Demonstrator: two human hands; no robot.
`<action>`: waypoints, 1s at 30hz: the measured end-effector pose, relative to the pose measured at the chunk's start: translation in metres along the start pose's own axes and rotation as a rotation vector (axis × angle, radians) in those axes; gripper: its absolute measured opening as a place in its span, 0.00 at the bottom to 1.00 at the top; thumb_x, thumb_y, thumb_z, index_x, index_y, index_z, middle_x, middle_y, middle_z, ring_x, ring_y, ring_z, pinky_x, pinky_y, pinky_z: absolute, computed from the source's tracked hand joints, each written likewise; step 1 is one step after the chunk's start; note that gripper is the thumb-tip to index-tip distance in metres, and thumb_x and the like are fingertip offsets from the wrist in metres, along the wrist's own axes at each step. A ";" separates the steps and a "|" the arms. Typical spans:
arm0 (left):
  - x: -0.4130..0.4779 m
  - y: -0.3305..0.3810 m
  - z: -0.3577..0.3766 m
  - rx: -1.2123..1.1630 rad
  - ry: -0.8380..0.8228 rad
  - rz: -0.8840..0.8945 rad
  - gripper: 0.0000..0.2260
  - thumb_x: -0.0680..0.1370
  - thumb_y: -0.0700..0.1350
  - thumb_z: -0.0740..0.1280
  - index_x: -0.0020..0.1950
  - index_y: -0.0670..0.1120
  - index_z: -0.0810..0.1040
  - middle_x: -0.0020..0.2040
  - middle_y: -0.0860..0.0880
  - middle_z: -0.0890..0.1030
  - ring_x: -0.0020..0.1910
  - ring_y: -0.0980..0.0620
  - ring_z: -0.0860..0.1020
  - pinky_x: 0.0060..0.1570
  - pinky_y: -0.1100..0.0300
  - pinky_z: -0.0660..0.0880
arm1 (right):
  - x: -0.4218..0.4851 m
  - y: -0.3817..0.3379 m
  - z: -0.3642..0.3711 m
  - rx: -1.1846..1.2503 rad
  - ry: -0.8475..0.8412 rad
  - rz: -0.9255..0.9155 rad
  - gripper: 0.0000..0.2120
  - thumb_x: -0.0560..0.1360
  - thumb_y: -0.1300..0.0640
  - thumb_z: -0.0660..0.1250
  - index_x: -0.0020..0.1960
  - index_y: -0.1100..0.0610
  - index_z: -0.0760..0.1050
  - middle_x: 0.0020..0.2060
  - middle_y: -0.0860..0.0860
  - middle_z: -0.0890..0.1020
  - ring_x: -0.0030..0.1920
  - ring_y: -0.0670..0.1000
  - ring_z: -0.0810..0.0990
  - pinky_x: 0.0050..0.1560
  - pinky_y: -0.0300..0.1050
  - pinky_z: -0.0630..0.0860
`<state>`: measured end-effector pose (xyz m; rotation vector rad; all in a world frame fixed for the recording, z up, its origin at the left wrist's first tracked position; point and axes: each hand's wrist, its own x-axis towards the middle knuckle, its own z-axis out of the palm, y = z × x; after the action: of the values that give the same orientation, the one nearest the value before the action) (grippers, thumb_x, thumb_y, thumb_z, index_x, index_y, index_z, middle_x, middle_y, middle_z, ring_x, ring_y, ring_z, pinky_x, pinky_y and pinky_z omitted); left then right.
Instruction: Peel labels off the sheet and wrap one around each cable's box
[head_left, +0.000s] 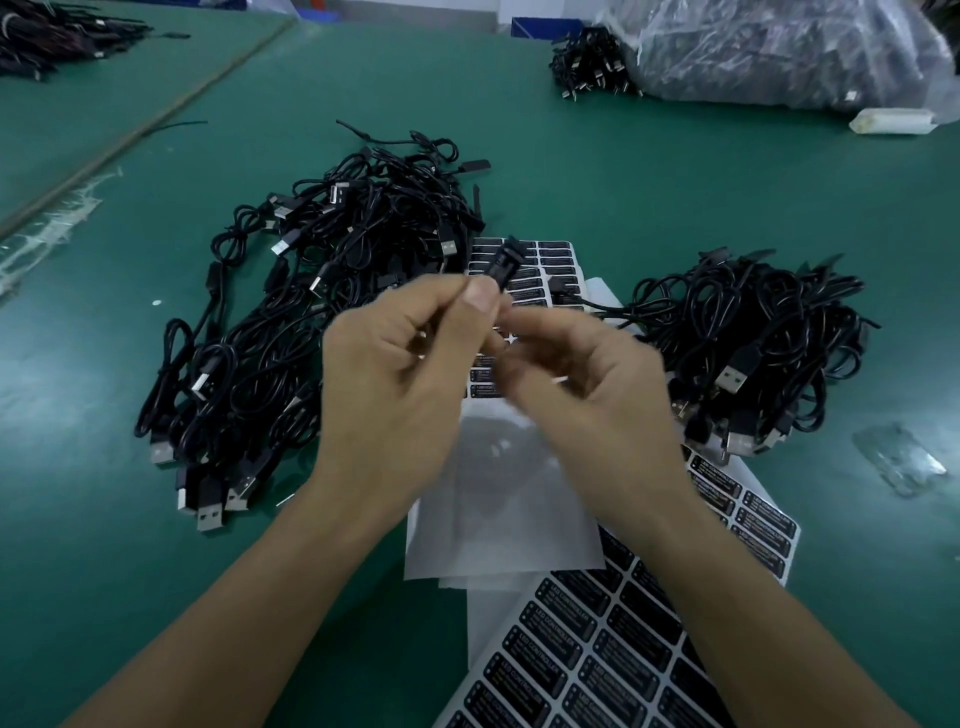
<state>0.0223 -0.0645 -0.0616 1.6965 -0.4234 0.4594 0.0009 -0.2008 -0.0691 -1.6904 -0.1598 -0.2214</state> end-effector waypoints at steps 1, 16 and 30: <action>0.001 0.002 0.000 -0.027 0.021 -0.011 0.11 0.83 0.39 0.64 0.45 0.47 0.83 0.35 0.51 0.83 0.41 0.58 0.83 0.42 0.68 0.77 | -0.002 0.001 0.003 -0.099 -0.033 -0.015 0.13 0.72 0.58 0.73 0.56 0.50 0.83 0.40 0.42 0.84 0.40 0.40 0.80 0.37 0.32 0.74; -0.001 0.012 0.007 -0.298 0.004 -0.212 0.10 0.81 0.42 0.66 0.43 0.43 0.85 0.39 0.50 0.86 0.42 0.56 0.85 0.40 0.65 0.79 | -0.004 0.004 0.025 -0.331 -0.034 -0.165 0.04 0.73 0.57 0.69 0.44 0.51 0.83 0.41 0.44 0.82 0.39 0.43 0.77 0.40 0.32 0.69; 0.016 -0.018 -0.025 0.306 0.205 -0.097 0.10 0.84 0.45 0.62 0.48 0.54 0.81 0.37 0.54 0.82 0.26 0.59 0.72 0.25 0.67 0.67 | 0.027 -0.042 -0.046 -0.292 0.469 -0.079 0.13 0.77 0.45 0.65 0.38 0.50 0.76 0.28 0.45 0.76 0.30 0.50 0.70 0.32 0.53 0.71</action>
<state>0.0434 -0.0372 -0.0644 1.9306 -0.1240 0.6452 0.0146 -0.2419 -0.0161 -1.8718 0.1639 -0.7200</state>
